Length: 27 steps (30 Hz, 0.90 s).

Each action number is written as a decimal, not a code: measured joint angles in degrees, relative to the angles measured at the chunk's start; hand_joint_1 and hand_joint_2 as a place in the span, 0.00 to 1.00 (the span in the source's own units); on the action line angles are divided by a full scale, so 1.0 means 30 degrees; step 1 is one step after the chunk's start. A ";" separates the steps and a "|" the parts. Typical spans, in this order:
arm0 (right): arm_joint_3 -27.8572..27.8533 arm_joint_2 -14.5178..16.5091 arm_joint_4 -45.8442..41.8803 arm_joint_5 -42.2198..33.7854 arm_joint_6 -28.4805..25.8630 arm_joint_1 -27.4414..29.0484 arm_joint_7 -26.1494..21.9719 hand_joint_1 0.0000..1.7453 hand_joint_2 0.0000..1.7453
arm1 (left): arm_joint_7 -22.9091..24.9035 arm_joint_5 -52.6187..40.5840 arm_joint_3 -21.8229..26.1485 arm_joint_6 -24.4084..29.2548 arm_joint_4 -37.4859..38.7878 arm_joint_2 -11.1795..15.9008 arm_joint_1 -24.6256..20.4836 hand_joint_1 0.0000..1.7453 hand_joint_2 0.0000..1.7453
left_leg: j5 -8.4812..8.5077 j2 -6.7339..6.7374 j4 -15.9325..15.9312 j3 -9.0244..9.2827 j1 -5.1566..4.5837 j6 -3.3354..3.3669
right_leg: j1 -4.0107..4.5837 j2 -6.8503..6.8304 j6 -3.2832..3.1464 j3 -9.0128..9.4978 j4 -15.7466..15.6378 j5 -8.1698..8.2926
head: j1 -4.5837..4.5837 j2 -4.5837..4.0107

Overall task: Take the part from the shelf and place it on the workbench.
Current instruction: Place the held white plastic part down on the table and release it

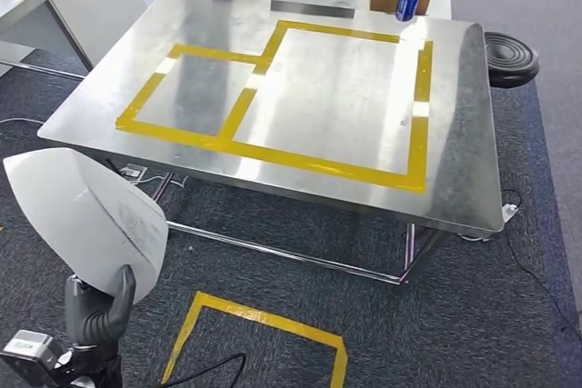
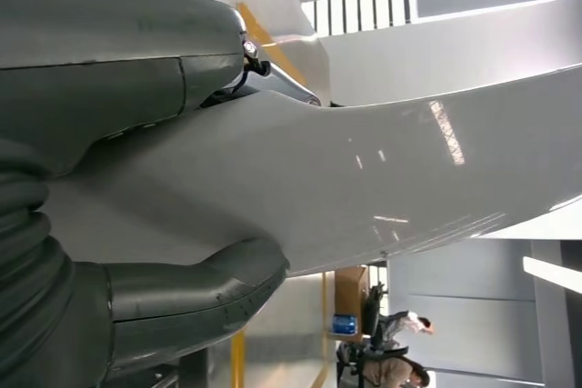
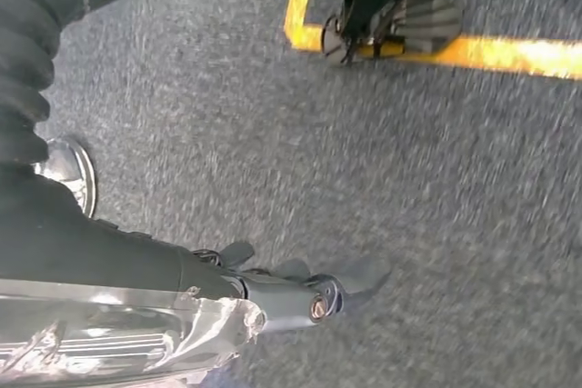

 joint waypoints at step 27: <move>-0.0189 -0.0095 -0.0005 0.0117 0.0067 -0.0269 -0.0284 0.00 1.00 | 0.0412 0.0408 -0.0073 -0.0273 -0.0026 0.0009 -0.0010 1.00 1.00 | 0.0162 -0.0208 -0.3382 0.4507 -0.0360 0.0720 | 0.0741 0.0357 -0.0413 -0.2207 0.0072 0.2481 | -0.0049 0.0000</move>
